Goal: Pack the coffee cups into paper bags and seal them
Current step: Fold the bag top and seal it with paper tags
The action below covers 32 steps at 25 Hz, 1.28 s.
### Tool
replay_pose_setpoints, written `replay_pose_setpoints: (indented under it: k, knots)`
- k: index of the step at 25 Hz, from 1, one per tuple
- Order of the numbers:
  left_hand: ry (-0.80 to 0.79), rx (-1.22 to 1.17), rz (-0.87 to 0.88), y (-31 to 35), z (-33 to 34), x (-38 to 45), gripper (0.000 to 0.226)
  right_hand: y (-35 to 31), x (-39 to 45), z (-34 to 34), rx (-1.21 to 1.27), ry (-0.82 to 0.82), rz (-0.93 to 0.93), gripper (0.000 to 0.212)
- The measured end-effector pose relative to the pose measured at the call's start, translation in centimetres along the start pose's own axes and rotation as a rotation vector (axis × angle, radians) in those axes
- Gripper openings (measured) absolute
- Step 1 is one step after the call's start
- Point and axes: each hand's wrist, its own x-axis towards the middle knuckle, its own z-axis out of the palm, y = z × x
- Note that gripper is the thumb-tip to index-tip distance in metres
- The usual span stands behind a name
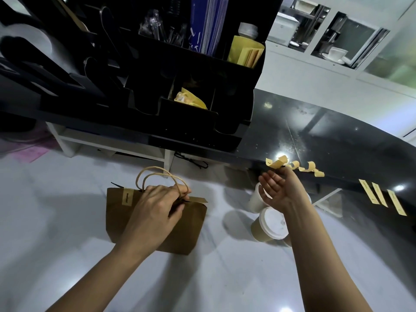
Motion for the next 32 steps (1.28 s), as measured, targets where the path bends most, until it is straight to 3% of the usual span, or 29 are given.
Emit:
replay_pose_setpoints:
  k: [7,25,32]
  knots:
    - [0.0,0.0,0.012,-0.3,0.2,0.0,0.04,0.0,-0.4,0.6,-0.048,0.015,-0.077,0.007]
    - [-0.026,-0.005,-0.017,-0.3,-0.1,0.4,0.033,-0.1,-0.5,1.4,0.228,0.001,-0.006,0.015]
    - [-0.042,-0.004,-0.03,-0.2,-0.1,0.4,0.032,1.9,-2.4,0.1,-0.009,0.002,-0.146,0.007]
